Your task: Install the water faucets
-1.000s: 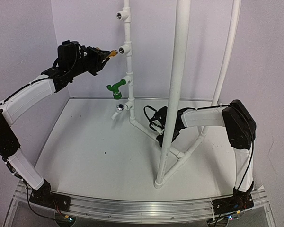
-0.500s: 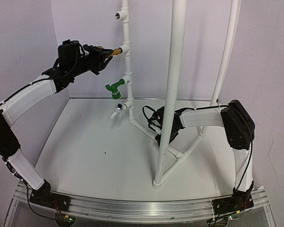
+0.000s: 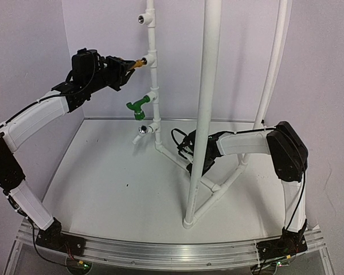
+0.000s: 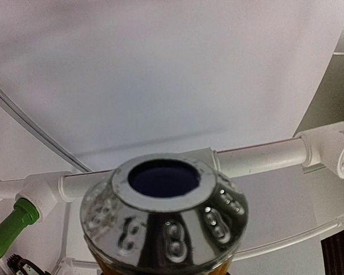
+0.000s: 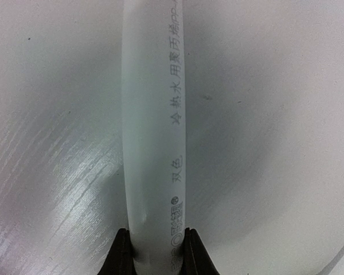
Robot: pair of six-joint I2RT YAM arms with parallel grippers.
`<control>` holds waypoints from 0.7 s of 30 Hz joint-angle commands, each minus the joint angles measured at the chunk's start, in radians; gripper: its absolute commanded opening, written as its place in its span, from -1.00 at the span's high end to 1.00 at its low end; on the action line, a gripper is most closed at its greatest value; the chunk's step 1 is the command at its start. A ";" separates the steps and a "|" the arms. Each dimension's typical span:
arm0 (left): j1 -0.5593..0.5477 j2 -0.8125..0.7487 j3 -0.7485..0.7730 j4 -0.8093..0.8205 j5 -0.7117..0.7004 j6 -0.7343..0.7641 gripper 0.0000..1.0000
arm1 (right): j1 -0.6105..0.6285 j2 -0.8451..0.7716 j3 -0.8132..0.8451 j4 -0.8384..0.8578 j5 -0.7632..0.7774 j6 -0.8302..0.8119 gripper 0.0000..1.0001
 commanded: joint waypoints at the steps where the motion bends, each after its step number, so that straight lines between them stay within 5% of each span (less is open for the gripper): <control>1: -0.009 -0.018 -0.014 0.078 -0.073 -0.096 1.00 | 0.053 0.041 0.028 0.067 -0.059 0.016 1.00; 21: -0.061 0.002 0.087 0.079 -0.025 -0.062 0.99 | 0.065 0.069 0.056 0.065 -0.049 0.029 1.00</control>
